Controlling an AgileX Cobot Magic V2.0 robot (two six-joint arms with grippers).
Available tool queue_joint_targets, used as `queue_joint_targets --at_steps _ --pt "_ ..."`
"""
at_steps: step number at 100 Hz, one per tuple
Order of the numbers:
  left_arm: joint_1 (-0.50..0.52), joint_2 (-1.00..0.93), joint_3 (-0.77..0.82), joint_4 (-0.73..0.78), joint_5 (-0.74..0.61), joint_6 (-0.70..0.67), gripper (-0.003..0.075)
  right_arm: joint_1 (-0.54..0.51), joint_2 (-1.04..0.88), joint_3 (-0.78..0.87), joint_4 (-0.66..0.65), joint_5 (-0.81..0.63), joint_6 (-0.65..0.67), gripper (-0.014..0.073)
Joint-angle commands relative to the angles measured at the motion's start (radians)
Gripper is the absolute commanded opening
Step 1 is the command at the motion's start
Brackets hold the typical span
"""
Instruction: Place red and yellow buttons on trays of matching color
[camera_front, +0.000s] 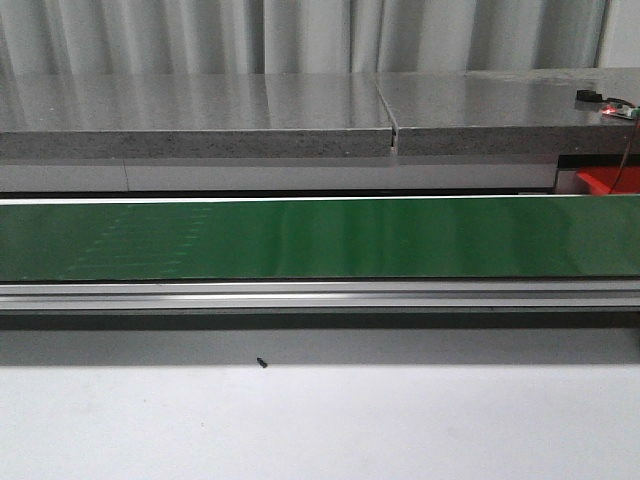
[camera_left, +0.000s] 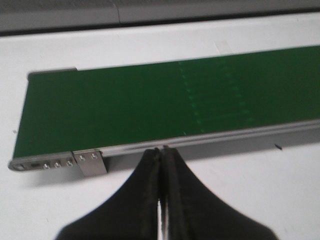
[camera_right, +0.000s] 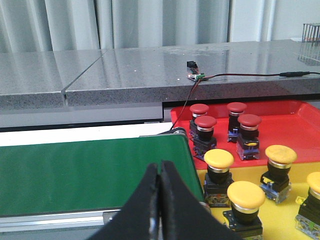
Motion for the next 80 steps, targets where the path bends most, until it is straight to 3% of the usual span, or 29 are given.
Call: queue_joint_targets --at_steps 1,7,17,42,67,75,80 --pt "-0.008 -0.019 0.035 0.025 -0.262 -0.022 -0.0019 0.002 -0.021 -0.014 -0.014 -0.085 -0.002 -0.0067" --pt "-0.008 -0.051 0.100 0.043 -0.421 -0.022 -0.0019 0.002 -0.021 -0.014 -0.014 -0.085 -0.002 -0.0067" --pt "-0.008 -0.110 0.211 0.075 -0.557 -0.069 -0.0019 0.002 -0.021 -0.014 -0.014 -0.085 -0.002 -0.0067" --pt "0.008 -0.299 0.457 0.087 -0.709 -0.123 -0.0019 0.002 -0.021 -0.014 -0.014 -0.085 -0.002 -0.0067" --pt "0.051 -0.461 0.609 0.087 -0.732 -0.123 -0.0019 0.002 -0.021 -0.014 -0.014 -0.085 -0.002 -0.0067" --pt "0.051 -0.490 0.660 0.087 -0.801 -0.123 -0.0019 0.002 -0.021 -0.014 -0.014 -0.085 -0.002 -0.0067" --pt "0.051 -0.488 0.651 0.085 -0.754 -0.123 -0.0019 0.002 -0.021 -0.014 -0.014 -0.085 -0.002 -0.0067"
